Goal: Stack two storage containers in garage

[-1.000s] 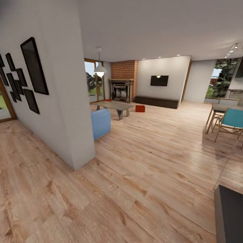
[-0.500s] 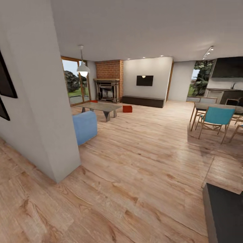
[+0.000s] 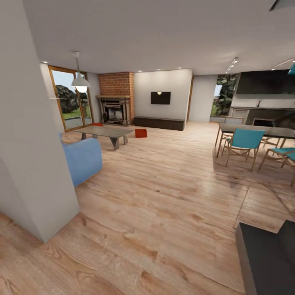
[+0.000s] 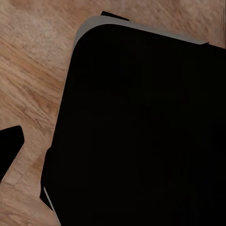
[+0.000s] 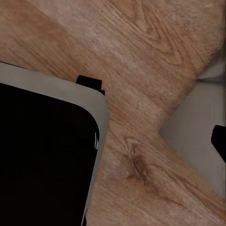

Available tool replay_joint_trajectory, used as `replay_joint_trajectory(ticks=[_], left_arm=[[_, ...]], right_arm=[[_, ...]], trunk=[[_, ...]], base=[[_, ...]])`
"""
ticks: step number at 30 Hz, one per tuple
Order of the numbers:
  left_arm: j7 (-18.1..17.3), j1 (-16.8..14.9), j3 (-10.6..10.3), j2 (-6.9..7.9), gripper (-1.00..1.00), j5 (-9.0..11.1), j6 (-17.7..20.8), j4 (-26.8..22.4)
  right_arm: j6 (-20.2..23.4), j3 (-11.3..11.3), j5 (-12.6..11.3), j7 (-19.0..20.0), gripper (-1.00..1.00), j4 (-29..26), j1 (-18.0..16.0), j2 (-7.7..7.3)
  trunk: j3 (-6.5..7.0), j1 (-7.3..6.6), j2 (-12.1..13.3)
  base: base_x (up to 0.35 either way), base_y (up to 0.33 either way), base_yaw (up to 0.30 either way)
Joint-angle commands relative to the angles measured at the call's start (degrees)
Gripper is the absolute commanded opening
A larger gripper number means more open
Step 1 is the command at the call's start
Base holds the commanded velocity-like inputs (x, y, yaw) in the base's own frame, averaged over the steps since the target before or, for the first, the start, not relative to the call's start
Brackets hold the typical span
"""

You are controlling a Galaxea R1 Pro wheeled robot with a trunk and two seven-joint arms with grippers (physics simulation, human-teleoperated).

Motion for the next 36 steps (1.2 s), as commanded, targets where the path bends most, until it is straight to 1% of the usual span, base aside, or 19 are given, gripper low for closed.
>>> replay_joint_trajectory(ticks=[1,9,36], left_arm=[[0.0,0.0,0.0,-0.01,1.0,0.2,-0.1,-0.1],[0.0,0.0,0.1,-0.01,1.0,0.2,-0.1,-0.1],[0.0,0.0,0.1,-0.01,1.0,0.2,-0.1,-0.1]], right_arm=[[-0.1,0.6,-0.5,0.0,1.0,0.0,0.0,-0.01],[0.1,0.7,-0.2,0.0,1.0,0.0,0.0,-0.09],[0.0,0.6,-0.2,0.0,1.0,0.0,0.0,-0.03]], trunk=[[-0.05,0.03,0.0],[-0.05,0.03,0.0],[-0.05,0.03,0.0]], base=[[0.322,0.0,-0.02],[0.322,0.0,-0.005],[0.322,0.0,0.0]])
